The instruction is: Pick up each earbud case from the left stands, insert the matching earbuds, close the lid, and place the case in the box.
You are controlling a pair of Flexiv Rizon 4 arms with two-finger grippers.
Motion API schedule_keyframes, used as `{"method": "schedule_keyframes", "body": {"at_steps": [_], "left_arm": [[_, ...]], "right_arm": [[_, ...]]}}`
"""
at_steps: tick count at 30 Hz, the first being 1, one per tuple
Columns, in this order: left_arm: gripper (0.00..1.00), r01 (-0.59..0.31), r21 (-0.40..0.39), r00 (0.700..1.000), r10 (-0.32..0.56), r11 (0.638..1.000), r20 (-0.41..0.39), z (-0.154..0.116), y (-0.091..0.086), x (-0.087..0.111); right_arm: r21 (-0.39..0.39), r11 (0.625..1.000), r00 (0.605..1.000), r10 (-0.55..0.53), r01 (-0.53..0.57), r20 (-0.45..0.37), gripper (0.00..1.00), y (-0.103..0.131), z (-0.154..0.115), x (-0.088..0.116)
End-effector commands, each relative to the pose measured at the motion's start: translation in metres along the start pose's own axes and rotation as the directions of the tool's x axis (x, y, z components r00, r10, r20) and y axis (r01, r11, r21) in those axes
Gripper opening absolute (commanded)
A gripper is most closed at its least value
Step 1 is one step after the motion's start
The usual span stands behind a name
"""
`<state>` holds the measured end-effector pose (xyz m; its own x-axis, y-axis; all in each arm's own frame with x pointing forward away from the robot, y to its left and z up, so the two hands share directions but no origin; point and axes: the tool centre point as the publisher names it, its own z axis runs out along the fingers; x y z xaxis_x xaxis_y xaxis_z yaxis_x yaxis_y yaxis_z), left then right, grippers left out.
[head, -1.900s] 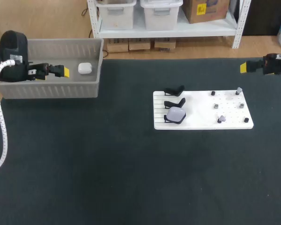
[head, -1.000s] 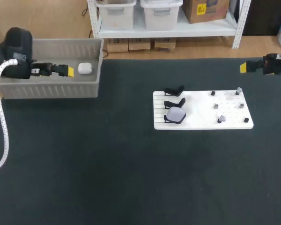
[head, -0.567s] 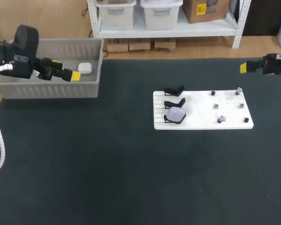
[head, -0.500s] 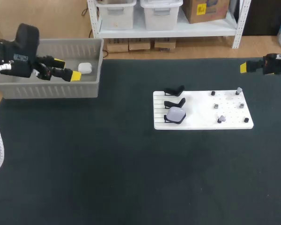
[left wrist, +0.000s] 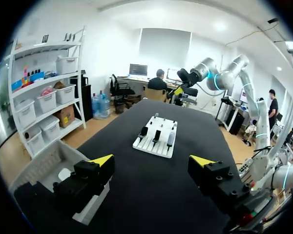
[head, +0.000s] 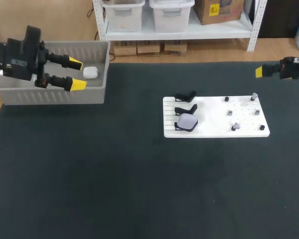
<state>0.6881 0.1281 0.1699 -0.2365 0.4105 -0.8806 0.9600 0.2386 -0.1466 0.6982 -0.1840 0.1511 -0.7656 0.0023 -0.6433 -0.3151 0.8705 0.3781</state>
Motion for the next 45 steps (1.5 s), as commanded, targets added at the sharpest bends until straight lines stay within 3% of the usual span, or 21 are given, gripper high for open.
{"method": "schedule_keyframes", "body": {"at_steps": [1,9,20,25,43,45], "left_arm": [[1.0,-0.002,0.08,1.0,0.002,0.997,0.0,0.0,0.004,0.0],[1.0,-0.001,0.068,0.999,0.003,0.998,-0.034,0.018,-0.003,0.017],[1.0,-0.143,0.082,0.99,0.141,0.986,0.027,0.064,-0.023,0.022],[1.0,-0.169,0.125,0.985,0.162,0.978,0.062,0.081,-0.032,0.022],[1.0,-0.166,0.141,0.984,0.156,0.976,0.082,0.085,-0.031,0.023],[1.0,-0.141,0.172,0.987,0.126,0.975,0.094,0.095,-0.038,0.033]], "right_arm": [[-0.006,1.0,1.0,-0.001,0.001,0.0,1.0,-0.001,0.001,0.0],[-0.006,1.0,1.0,-0.001,0.001,0.0,1.0,-0.001,0.001,0.0],[-0.006,1.0,1.0,-0.001,0.001,0.0,1.0,-0.001,0.001,0.0],[-0.006,1.0,1.0,-0.001,0.001,0.0,1.0,-0.001,0.001,0.0],[-0.006,1.0,1.0,-0.001,0.001,0.0,1.0,-0.001,0.001,0.0],[-0.006,1.0,1.0,-0.001,0.001,0.0,1.0,-0.001,0.001,0.0]]}}
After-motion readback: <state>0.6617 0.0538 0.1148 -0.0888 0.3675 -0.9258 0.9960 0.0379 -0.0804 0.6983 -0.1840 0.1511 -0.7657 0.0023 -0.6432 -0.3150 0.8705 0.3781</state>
